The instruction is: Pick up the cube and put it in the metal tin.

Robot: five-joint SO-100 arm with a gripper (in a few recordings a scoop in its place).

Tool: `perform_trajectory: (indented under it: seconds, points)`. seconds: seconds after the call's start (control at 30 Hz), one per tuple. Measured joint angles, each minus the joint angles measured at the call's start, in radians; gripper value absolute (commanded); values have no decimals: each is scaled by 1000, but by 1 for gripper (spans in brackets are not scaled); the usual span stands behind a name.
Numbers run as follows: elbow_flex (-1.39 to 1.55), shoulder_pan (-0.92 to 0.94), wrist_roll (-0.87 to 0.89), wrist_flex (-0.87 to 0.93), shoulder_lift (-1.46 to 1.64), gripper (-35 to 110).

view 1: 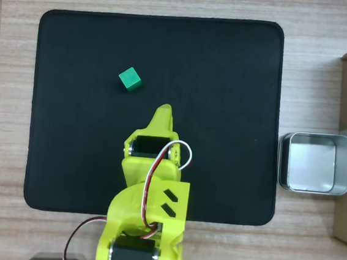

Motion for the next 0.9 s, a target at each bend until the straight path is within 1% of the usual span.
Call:
perform_trajectory:
  seconds: [0.03,0.07,0.23,0.3,0.4,0.5,0.57,0.6,0.7,0.77,0.9]
  points:
    - [0,0,-86,29,0,5]
    - [0,-18,-87,29,0,7]
    - [-28,5,-87,29,-3,18]
    - [-78,11,-87,61,-18,19]
    - [-147,32,-89,64,-71,23]
    - [-213,29,-155,78,-146,25]
    - [-281,29,-158,84,-221,25]
    - [-316,25,-158,84,-261,27]
    - [-407,-38,-189,71,-370,29]
    - [-471,-66,-236,23,-477,29]
    - [-629,-158,-305,12,-736,29]
